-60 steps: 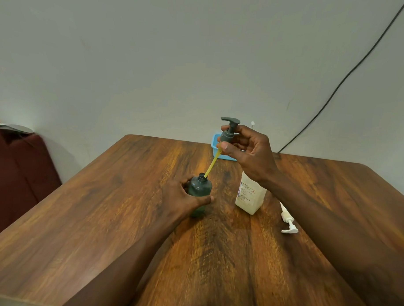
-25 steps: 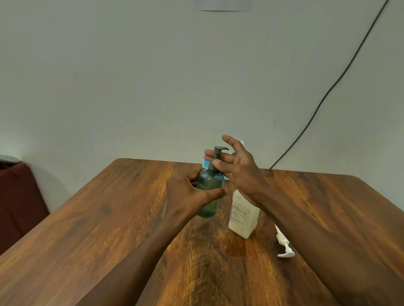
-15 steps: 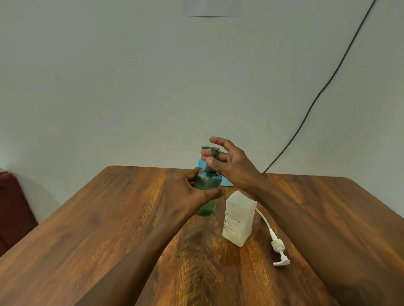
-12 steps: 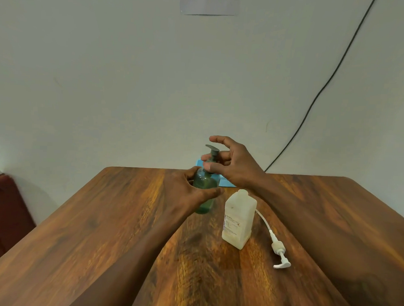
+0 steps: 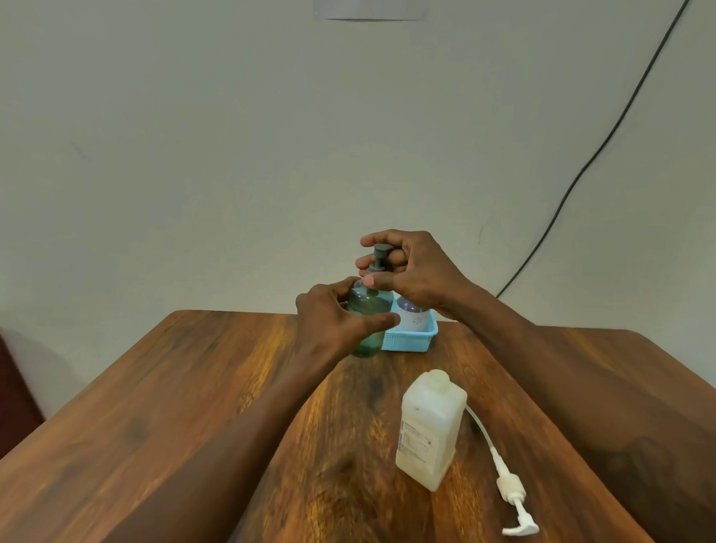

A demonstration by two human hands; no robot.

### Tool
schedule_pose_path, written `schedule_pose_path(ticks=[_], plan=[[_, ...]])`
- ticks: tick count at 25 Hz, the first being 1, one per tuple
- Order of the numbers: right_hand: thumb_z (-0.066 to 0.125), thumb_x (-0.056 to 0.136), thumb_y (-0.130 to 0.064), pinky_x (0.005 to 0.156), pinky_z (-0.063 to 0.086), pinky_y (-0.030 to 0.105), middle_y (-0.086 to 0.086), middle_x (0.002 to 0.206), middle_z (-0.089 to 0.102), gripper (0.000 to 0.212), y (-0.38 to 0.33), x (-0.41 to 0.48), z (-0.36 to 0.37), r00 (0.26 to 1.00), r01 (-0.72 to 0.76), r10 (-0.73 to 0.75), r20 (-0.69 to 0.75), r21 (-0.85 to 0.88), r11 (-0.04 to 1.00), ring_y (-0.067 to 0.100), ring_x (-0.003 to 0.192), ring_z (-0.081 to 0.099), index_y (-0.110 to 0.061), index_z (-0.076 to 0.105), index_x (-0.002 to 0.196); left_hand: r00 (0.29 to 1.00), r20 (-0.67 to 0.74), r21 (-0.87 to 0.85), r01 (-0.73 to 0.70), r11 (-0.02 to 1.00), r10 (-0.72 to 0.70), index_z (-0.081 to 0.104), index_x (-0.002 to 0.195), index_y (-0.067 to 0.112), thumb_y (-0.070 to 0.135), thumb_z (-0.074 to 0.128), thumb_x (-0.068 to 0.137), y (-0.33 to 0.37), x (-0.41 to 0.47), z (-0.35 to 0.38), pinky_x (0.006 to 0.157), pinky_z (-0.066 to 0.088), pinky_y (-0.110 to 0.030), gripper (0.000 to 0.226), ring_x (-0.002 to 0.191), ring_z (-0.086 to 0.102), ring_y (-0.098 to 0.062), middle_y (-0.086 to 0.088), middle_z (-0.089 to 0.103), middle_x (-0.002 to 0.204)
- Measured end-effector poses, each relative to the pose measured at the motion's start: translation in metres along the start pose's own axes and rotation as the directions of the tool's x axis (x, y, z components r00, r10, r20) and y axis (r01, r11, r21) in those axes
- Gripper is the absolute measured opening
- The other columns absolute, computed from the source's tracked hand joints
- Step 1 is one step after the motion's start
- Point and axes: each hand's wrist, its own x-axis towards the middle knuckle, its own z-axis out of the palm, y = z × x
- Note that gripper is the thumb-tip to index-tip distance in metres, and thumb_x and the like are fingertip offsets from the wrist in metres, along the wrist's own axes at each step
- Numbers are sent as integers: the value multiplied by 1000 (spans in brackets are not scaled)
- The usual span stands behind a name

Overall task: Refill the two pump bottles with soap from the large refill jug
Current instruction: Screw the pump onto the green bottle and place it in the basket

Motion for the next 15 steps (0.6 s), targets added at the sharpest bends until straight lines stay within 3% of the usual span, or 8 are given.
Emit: schedule_pose_path(ticks=[3, 7, 10, 12, 15], plan=[[89, 75, -9, 86, 61, 25, -1, 100, 79, 55, 5, 21, 12, 984, 14, -28, -173, -77, 997, 4, 87, 75, -11, 68, 126, 997, -73, 0, 17, 1000, -17, 77, 98, 23, 62, 88, 59, -4, 17, 14, 73, 61, -24, 56, 74, 70, 0, 10, 77, 91], [95, 68, -27, 89, 60, 23, 2, 105, 78, 65, 22, 51, 12, 955, -24, -5, -295, -95, 995, 8, 91, 75, -11, 68, 125, 995, -96, -4, -2, 1000, 2, 75, 104, 22, 57, 89, 62, -15, 46, 33, 76, 59, -21, 57, 77, 70, -4, 9, 75, 90], [92, 67, -45, 81, 60, 25, -2, 92, 76, 48, 42, 72, 14, 909, -49, -60, -411, -250, 967, 11, 83, 73, -14, 75, 99, 998, -70, 23, 3, 1000, -2, 71, 108, 21, 52, 93, 59, -26, 70, 47, 75, 52, -12, 61, 81, 68, -7, 11, 72, 94], [82, 73, -60, 74, 55, 28, -2, 88, 75, 50, 48, 85, 15, 904, -112, -119, -410, -497, 860, 15, 81, 70, -14, 74, 88, 998, -56, 20, 23, 1000, -22, 69, 108, 22, 51, 94, 56, -35, 81, 58, 75, 51, -12, 64, 81, 67, -7, 13, 68, 93], [60, 83, -77, 65, 47, 30, -1, 78, 62, 60, 49, 96, 11, 961, -177, -75, -266, -802, 570, 18, 74, 61, -17, 61, 85, 998, -32, 66, 56, 996, -54, 68, 114, 20, 52, 93, 57, -56, 85, 74, 72, 41, -5, 70, 82, 63, -7, 15, 62, 95]])
